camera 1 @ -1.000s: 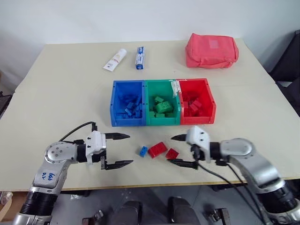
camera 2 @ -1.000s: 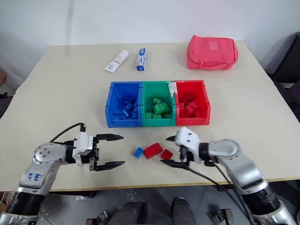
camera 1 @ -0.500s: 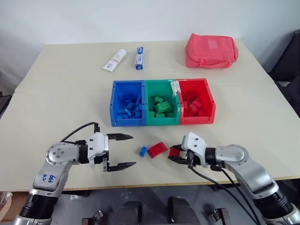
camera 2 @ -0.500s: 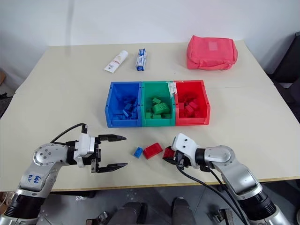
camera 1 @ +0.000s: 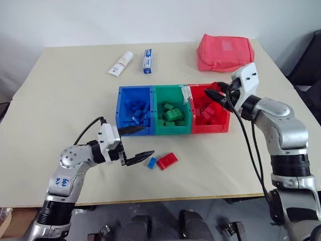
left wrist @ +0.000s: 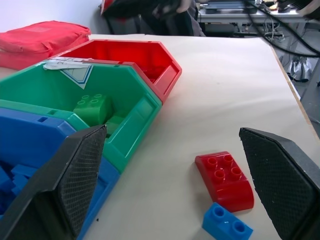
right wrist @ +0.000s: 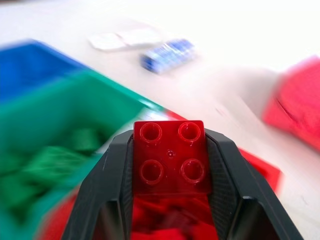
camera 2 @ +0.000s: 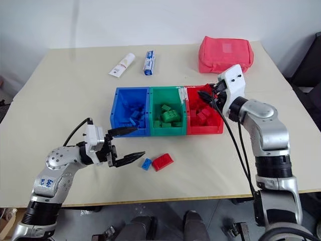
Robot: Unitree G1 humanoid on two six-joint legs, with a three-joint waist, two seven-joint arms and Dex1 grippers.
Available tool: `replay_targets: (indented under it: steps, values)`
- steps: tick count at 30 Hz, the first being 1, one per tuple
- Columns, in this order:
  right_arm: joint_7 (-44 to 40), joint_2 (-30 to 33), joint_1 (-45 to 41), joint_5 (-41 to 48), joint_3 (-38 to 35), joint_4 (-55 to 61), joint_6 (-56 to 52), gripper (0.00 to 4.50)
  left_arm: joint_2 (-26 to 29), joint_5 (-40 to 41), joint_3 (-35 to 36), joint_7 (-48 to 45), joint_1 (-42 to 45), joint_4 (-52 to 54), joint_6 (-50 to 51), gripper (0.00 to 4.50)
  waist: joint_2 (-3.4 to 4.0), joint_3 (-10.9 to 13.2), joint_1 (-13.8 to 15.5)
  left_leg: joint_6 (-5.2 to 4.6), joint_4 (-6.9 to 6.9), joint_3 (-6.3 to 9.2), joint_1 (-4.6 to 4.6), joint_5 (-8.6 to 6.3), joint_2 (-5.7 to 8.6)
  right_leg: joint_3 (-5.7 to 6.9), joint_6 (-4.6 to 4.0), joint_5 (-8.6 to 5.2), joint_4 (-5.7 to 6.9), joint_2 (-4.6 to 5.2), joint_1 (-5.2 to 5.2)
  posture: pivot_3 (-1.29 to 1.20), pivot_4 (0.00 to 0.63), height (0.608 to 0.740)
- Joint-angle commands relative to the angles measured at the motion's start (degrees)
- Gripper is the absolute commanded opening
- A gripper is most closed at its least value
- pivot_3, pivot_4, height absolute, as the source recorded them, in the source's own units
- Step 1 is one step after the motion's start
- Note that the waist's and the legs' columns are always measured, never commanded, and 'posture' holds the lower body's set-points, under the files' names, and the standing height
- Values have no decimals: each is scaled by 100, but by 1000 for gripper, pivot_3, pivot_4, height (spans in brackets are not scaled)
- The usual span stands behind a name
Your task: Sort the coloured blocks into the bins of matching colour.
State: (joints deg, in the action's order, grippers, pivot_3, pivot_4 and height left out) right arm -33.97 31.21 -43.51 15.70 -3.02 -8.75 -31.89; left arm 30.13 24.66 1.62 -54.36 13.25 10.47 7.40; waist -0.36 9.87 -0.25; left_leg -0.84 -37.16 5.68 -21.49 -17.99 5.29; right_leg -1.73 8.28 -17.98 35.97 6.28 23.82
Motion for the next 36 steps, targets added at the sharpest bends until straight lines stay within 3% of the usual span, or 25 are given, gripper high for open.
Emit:
replay_targets:
  steps: [1,6,10,15,20,26,29,31,36]
  values:
    - [44,-1,-217,-140,20,-113,124,2819,25,-5,63,8,98,34,-102,4500,0,0,1,-3,-1,0,-4,-1,4,1,2,1,-1,3,2,0,150,740]
    - [-698,247,139,-36,55,237,578,4460,181,-65,138,-126,114,-148,-224,4500,0,0,3,-6,-7,0,-6,-3,4,3,4,2,-2,2,1,0,150,740]
    - [-1857,612,1027,440,-235,885,1354,4460,366,-110,220,-218,59,-343,-343,4500,0,0,27,-5,-12,2,-6,-3,2,5,4,2,-8,0,-3,0,150,740]
    - [-3115,1050,2595,1110,-803,1545,2130,4460,1018,-457,383,-468,-209,-820,-646,4500,1,1,17,-8,-12,1,-3,-4,1,2,8,4,-10,0,-12,0,150,740]
    - [-3720,1464,3367,1100,-787,1731,2372,4460,1137,-113,529,-820,-294,-841,-544,4500,3,2,15,-5,-26,-8,8,-2,-2,-5,8,4,-13,2,-19,0,150,740]
    - [-3791,1493,3478,1164,-771,1759,2445,4460,1042,-75,208,-933,-343,-336,-298,4500,3,2,25,-4,-17,-6,25,-1,-2,-6,7,4,-11,6,-31,0,150,740]
    - [-4018,1587,3847,1125,-911,2025,2837,4460,982,-47,-208,-402,-255,630,773,4500,3,2,64,-7,-15,-4,20,-4,-2,-5,8,4,-15,6,-29,0,150,740]
    - [-4027,1624,4053,1215,-1006,2239,2839,4460,975,-510,-632,51,-84,1041,1375,4500,3,2,104,-11,-17,2,15,-6,0,-8,8,4,-15,8,-30,0,150,740]
    - [-3995,1669,4510,1391,-1134,2763,2760,4460,318,-857,-1620,1000,881,1422,3090,4500,-3,6,197,-10,-37,-2,16,-5,3,-5,13,7,-12,-2,-37,0,150,740]
